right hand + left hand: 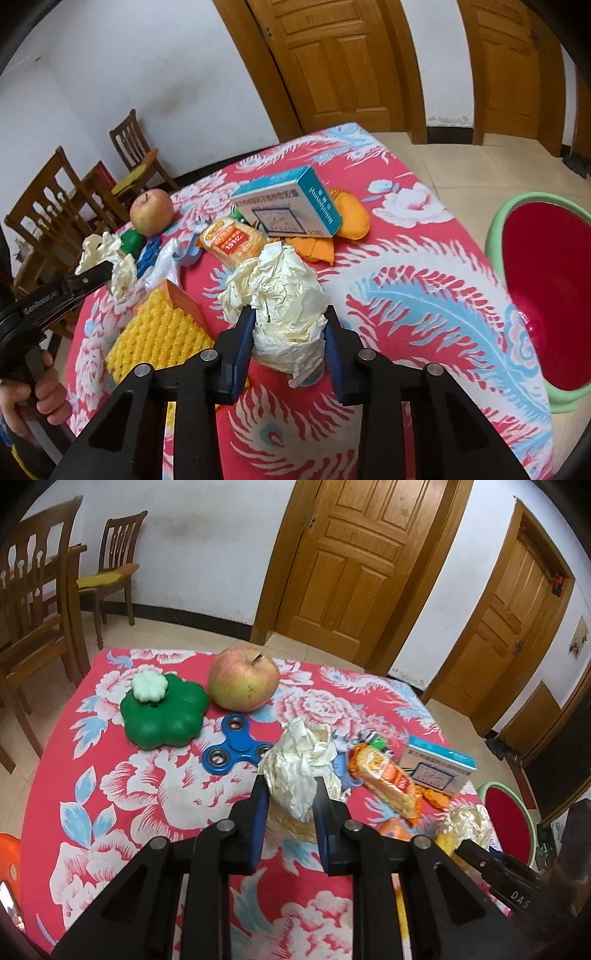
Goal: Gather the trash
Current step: 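Grasp crumpled paper with the left tool while the right grasps another crumpled paper, then carry both crumpled papers over the red bucket, then open both tools to drop the crumpled papers into the bucket, then move the left tool back to the yellow foam net on the table, then grasp the yellow foam net with the left tool and lift it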
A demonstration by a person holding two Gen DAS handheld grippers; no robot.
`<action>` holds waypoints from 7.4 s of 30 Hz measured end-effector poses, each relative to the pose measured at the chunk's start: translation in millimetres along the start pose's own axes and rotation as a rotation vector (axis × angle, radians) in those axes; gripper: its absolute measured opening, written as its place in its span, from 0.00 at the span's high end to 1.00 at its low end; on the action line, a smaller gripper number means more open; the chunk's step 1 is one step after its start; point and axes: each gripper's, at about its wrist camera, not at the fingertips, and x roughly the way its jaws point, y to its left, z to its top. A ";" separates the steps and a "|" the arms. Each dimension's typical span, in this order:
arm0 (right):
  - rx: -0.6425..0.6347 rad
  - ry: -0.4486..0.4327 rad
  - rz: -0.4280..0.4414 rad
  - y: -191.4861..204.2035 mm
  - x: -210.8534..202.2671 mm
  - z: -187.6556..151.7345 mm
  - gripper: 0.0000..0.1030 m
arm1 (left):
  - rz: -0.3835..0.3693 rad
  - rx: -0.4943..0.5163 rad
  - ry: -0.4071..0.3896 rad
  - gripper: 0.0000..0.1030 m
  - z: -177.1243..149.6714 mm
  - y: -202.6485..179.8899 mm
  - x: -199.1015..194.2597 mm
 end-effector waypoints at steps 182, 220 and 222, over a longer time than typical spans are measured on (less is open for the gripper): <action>0.163 -0.068 -0.161 -48.4 -84.2 -42.5 0.37 | -0.162 0.012 0.202 0.63 -82.9 -64.0 5.0; -0.133 0.040 -0.010 62.1 -11.4 -18.1 0.26 | 0.077 -0.077 -0.006 0.89 -51.3 21.7 -42.9; -0.148 0.051 -0.003 69.4 -3.6 -17.6 0.26 | 0.078 -0.082 -0.007 0.89 -50.3 25.8 -40.7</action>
